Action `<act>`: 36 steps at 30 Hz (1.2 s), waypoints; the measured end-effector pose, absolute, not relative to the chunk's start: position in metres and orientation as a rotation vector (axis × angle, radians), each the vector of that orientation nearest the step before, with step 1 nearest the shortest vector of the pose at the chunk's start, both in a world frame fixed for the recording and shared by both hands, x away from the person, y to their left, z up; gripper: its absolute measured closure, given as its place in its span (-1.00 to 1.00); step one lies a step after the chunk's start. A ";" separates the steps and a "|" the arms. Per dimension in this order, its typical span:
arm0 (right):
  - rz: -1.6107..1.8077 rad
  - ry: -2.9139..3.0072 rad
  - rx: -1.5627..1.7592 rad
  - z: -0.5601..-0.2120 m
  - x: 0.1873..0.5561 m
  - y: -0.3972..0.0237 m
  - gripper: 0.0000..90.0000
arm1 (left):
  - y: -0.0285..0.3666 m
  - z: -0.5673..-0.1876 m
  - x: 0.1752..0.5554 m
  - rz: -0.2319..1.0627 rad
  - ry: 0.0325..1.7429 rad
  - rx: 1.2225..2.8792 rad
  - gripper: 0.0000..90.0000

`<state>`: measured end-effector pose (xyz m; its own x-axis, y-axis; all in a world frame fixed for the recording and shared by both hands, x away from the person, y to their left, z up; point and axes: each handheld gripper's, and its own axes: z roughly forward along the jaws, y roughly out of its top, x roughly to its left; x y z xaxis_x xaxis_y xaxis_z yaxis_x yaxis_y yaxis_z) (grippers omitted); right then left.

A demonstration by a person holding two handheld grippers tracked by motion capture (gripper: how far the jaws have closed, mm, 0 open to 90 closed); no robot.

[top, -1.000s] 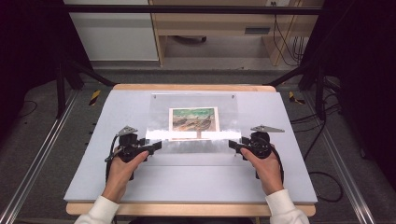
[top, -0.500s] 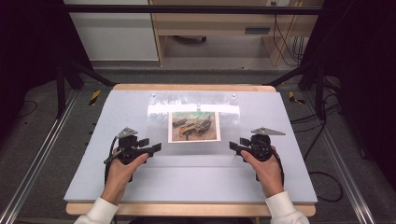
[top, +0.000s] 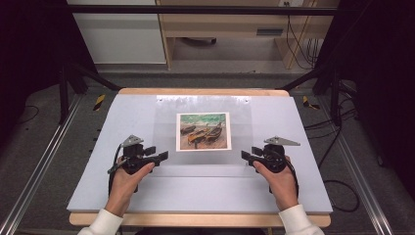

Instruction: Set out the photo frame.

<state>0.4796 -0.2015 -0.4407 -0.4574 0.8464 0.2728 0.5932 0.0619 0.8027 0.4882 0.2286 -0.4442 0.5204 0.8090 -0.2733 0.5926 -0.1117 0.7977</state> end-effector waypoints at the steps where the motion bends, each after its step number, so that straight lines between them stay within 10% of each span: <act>1: 1.349 2.072 1.450 -0.441 0.479 -0.202 0.06 | 0.229 -0.444 0.488 0.285 1.168 1.807 -0.20; 36: 1.309 2.070 1.403 -0.440 0.466 -0.201 0.16 | 0.229 -0.444 0.475 0.326 1.158 1.823 -0.10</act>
